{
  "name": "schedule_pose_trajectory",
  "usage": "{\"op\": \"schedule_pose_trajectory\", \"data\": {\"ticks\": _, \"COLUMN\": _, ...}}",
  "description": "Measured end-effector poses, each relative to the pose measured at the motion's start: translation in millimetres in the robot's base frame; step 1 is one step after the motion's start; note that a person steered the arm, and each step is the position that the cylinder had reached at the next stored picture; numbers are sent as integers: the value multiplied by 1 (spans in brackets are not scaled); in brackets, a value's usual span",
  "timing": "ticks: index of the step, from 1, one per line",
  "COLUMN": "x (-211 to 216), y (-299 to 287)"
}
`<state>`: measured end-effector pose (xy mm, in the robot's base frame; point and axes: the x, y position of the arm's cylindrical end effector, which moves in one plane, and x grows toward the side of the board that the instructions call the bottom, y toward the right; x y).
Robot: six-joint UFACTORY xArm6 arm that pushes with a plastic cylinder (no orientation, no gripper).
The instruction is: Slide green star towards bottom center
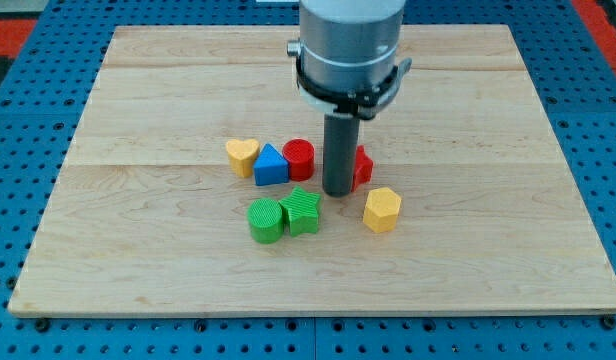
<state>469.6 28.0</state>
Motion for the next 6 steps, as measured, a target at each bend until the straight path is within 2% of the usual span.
{"op": "schedule_pose_trajectory", "data": {"ticks": 1, "x": -11, "y": -23}}
{"op": "schedule_pose_trajectory", "data": {"ticks": 2, "x": 13, "y": -62}}
{"op": "schedule_pose_trajectory", "data": {"ticks": 4, "x": 22, "y": -20}}
{"op": "schedule_pose_trajectory", "data": {"ticks": 6, "x": 37, "y": -28}}
